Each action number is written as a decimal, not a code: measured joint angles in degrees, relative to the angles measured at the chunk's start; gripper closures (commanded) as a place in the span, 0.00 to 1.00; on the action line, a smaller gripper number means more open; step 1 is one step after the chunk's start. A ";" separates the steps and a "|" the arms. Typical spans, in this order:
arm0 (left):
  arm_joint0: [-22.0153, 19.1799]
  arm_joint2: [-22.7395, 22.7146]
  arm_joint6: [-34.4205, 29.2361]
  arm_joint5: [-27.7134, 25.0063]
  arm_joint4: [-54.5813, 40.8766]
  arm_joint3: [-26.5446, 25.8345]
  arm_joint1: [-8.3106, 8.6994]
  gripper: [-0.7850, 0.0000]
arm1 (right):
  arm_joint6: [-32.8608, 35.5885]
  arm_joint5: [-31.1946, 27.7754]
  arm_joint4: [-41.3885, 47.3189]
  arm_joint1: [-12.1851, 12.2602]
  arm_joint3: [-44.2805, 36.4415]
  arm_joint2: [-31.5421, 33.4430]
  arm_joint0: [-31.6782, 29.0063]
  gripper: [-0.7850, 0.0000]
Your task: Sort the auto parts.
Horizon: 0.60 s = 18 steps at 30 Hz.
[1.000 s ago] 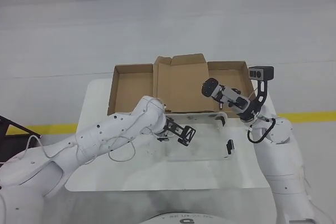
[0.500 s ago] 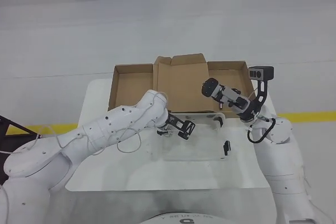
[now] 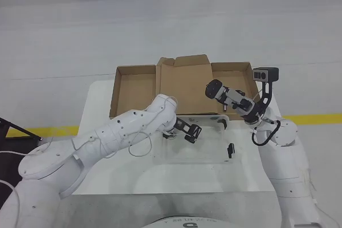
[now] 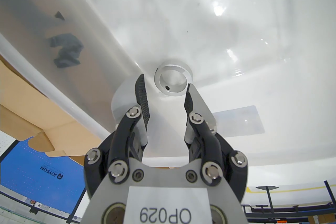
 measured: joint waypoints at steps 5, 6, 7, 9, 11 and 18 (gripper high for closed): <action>0.85 0.00 -0.09 0.00 1.82 2.35 -2.08 0.62 | 0.00 0.00 0.00 0.00 0.00 0.00 0.00 0.00; 1.01 0.00 -0.09 0.00 2.31 2.76 -2.42 0.62 | 0.00 0.00 0.00 0.00 0.00 0.00 0.00 0.00; 1.27 0.00 -0.09 0.00 3.03 3.34 -2.88 0.62 | 0.00 0.00 0.00 0.00 0.00 0.00 0.00 0.00; 1.73 0.00 -0.09 0.00 3.88 4.17 -3.60 0.62 | 0.00 0.00 0.00 0.00 0.00 0.00 0.00 0.00; 2.13 0.00 -0.09 0.00 4.32 5.10 -4.40 0.63 | 0.00 0.00 0.00 0.00 0.00 0.00 0.00 0.00; 1.42 0.00 1.75 0.00 0.37 5.18 -6.02 0.63 | 0.00 0.00 0.00 0.00 0.00 0.00 0.00 0.00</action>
